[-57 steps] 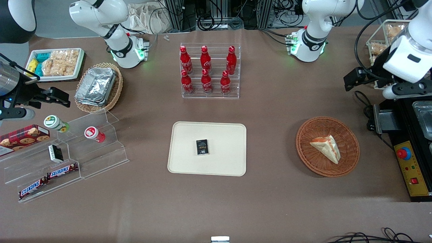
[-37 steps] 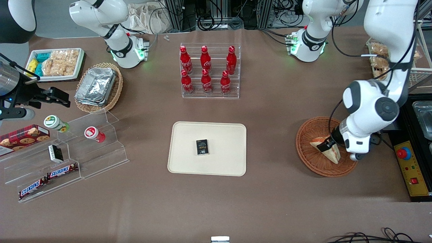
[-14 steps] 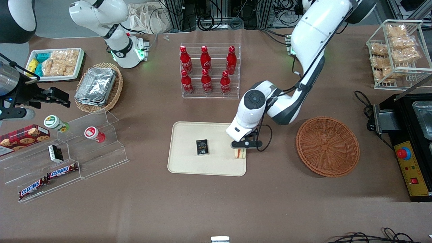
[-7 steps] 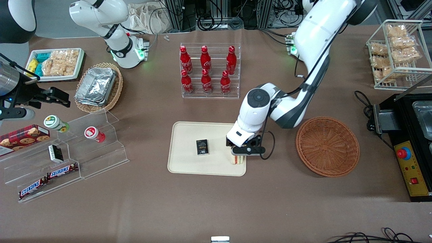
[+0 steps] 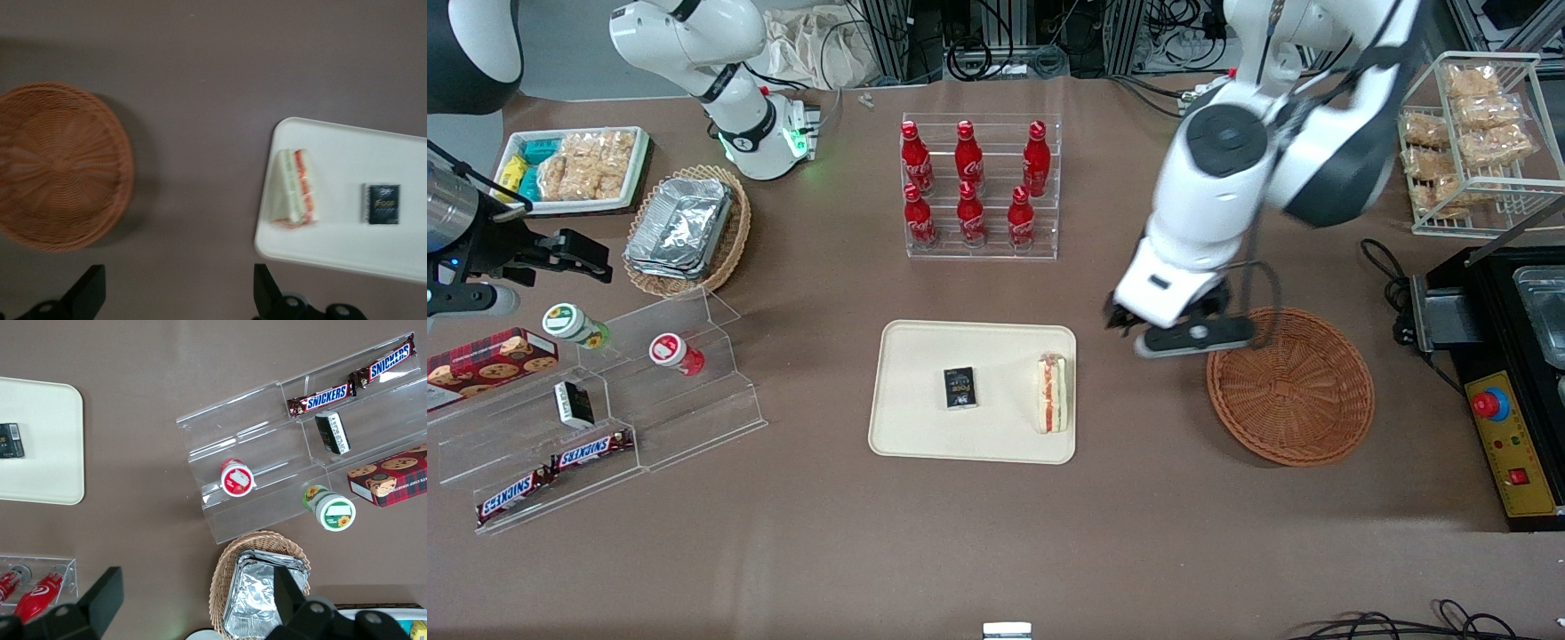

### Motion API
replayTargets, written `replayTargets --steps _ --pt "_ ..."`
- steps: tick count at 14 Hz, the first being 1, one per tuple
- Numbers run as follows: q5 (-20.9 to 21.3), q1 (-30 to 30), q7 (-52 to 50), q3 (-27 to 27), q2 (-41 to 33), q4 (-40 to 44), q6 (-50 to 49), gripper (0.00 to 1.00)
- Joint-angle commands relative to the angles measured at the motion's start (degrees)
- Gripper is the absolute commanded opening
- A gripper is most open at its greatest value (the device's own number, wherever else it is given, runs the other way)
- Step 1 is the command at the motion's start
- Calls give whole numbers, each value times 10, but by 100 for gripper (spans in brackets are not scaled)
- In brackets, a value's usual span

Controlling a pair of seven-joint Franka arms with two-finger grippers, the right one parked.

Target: Place sandwich from basket to tray

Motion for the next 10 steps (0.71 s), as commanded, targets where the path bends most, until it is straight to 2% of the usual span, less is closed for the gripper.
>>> replayTargets --steps 1,3,5,10 --pt "-39 0 106 56 -21 57 -135 100" --pt "-41 0 159 99 -59 66 -195 100" --pt "-41 1 172 121 -92 63 -232 100" --pt "-40 2 173 134 -103 79 -248 100"
